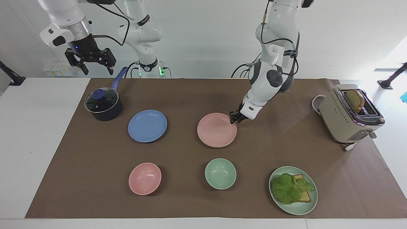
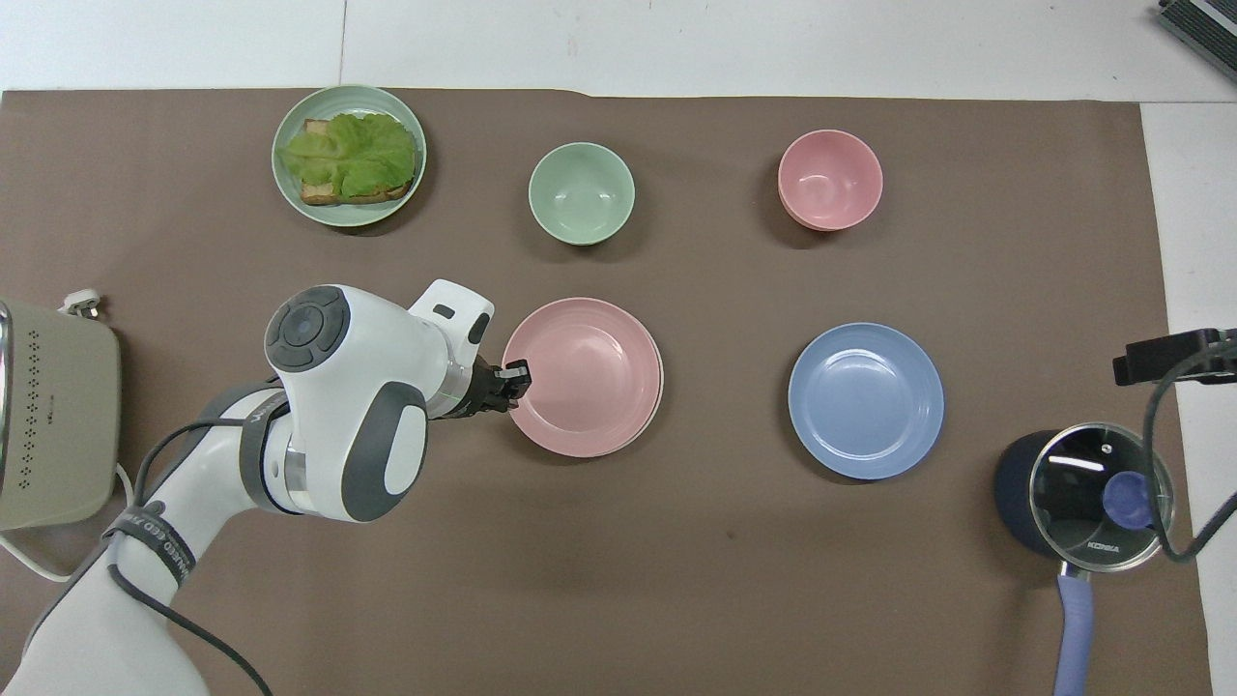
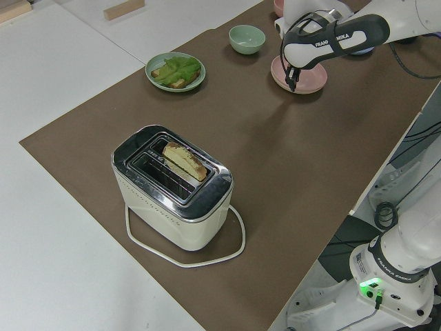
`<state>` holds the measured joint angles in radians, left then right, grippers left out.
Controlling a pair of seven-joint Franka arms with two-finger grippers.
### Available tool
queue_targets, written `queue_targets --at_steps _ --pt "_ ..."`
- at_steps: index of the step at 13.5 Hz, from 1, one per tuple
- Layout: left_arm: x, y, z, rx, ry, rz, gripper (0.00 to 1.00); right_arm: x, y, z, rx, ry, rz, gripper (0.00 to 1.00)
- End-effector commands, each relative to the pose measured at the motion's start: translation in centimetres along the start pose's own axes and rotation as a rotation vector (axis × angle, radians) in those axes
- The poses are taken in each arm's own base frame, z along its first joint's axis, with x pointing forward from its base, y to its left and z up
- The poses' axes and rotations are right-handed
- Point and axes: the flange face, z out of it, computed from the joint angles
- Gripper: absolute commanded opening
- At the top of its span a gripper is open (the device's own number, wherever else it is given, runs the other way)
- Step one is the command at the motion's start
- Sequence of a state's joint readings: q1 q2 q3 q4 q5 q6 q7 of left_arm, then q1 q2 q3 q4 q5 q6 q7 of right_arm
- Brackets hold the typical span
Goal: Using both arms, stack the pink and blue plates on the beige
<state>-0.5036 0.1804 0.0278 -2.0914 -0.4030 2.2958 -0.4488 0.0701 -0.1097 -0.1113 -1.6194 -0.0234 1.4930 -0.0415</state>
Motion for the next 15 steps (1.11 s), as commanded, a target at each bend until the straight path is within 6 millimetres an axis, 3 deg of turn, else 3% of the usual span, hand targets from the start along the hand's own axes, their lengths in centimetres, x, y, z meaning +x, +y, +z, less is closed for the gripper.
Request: queue_targets --at_steps 1,5,10,12,13,15 --pt "0.7 0.0 -1.2 -0.016 0.014 -0.003 1.0 0.0 0.1 -0.2 0.001 0.003 0.009 1.0" --pt "4.5 -2.4 -7.3 0.071 0.044 0.016 1.0 0.1 0.2 -0.1 0.001 0.001 0.011 1.0" --pt "8.9 -8.2 -20.4 0.116 0.046 0.056 1.0 0.0 0.1 -0.2 0.001 0.003 0.008 1.0" --pt "9.0 -9.2 -26.0 0.187 0.069 0.099 1.0 0.0 0.1 -0.2 0.001 0.003 0.009 1.0" --pt "8.9 -9.5 -27.4 0.212 0.069 0.117 1.0 0.0 0.1 -0.2 0.001 0.003 0.009 1.0" --pt "8.8 -12.4 -29.5 0.237 0.055 0.155 1.0 0.0 0.1 -0.2 0.001 0.003 0.009 1.0"
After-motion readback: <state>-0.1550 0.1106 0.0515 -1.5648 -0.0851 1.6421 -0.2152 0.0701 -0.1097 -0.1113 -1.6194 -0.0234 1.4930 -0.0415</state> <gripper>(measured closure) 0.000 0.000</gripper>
